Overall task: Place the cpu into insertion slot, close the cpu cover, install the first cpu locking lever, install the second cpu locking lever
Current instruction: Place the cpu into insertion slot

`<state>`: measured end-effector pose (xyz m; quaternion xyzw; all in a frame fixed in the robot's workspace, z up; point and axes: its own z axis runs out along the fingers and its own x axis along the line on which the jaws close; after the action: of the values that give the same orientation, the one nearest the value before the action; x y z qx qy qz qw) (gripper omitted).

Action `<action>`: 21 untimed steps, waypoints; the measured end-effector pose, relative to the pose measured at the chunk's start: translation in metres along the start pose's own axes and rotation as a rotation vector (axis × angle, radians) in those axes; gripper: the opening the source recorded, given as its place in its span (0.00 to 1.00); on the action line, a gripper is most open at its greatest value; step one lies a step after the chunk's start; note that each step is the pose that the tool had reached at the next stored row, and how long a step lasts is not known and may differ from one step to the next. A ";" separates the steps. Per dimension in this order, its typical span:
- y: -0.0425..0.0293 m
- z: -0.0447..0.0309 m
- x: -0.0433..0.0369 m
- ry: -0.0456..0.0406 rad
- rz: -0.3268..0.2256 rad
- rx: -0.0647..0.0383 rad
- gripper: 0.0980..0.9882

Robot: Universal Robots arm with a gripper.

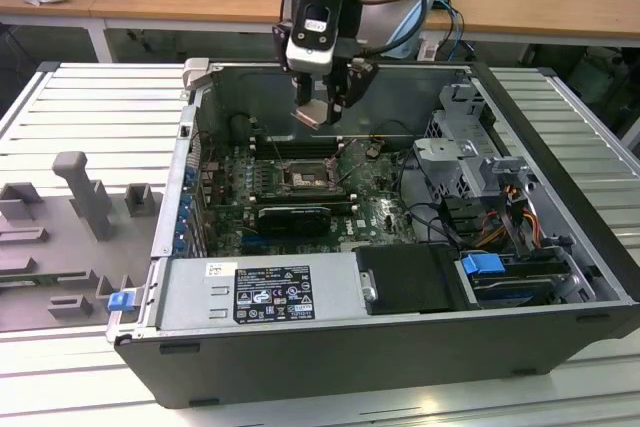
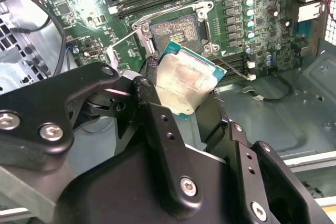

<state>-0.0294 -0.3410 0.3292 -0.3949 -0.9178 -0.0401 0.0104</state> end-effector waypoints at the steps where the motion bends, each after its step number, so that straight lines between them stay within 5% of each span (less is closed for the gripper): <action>1: 0.0000 0.0003 0.0000 -0.0001 0.010 0.000 0.49; 21: -0.0006 0.0084 -0.0004 0.0038 0.189 0.008 0.49</action>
<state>-0.0294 -0.3410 0.3208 -0.4797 -0.8765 -0.0362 0.0173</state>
